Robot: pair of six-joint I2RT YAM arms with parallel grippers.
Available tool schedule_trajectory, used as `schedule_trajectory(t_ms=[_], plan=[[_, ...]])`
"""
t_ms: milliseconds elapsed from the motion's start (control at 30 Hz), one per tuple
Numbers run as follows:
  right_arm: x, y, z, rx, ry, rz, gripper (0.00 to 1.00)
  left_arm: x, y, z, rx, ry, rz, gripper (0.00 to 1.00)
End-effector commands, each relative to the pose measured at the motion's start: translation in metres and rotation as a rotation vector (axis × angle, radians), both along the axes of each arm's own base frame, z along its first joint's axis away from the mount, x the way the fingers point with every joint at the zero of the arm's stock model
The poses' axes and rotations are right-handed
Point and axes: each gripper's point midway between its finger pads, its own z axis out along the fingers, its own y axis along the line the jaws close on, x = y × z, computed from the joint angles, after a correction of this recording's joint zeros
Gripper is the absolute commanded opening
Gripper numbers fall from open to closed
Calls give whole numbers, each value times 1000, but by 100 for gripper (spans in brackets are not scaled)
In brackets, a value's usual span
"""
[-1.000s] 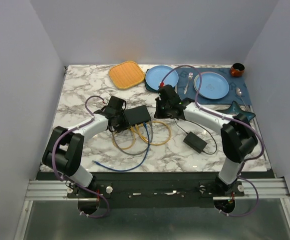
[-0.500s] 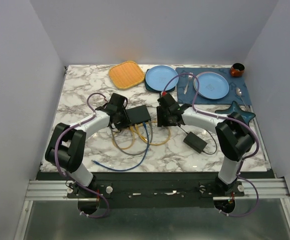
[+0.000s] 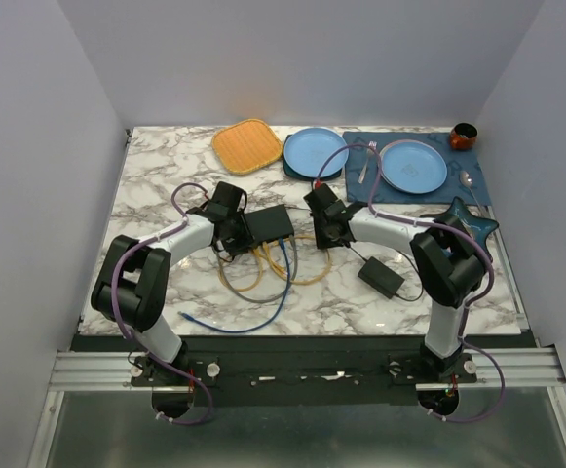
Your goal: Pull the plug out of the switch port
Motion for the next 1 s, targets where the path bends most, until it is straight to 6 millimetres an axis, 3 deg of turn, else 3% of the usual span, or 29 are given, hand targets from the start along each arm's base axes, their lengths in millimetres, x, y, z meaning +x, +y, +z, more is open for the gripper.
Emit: schedule_trajectory(t_ms=[0,67,133,333,467,833,967], plan=[[-29,-7,-8,4,73,25,16,0,-5,2,-39,5,-26,45],[-41,-11,-8,9,76,20,6,1,-7,5,-58,-7,-23,45],[-48,-10,9,33,34,18,2,3,-9,7,-73,-17,-18,45],[-66,-28,42,4,-50,-34,1,6,-8,12,-82,-30,2,45],[-81,-32,52,46,-46,-40,1,9,-5,19,-80,-50,15,45],[-131,-29,40,-102,55,126,1,11,-4,32,-96,-87,22,45],[-152,-42,38,-220,113,173,2,11,-2,35,-92,-94,24,45]])
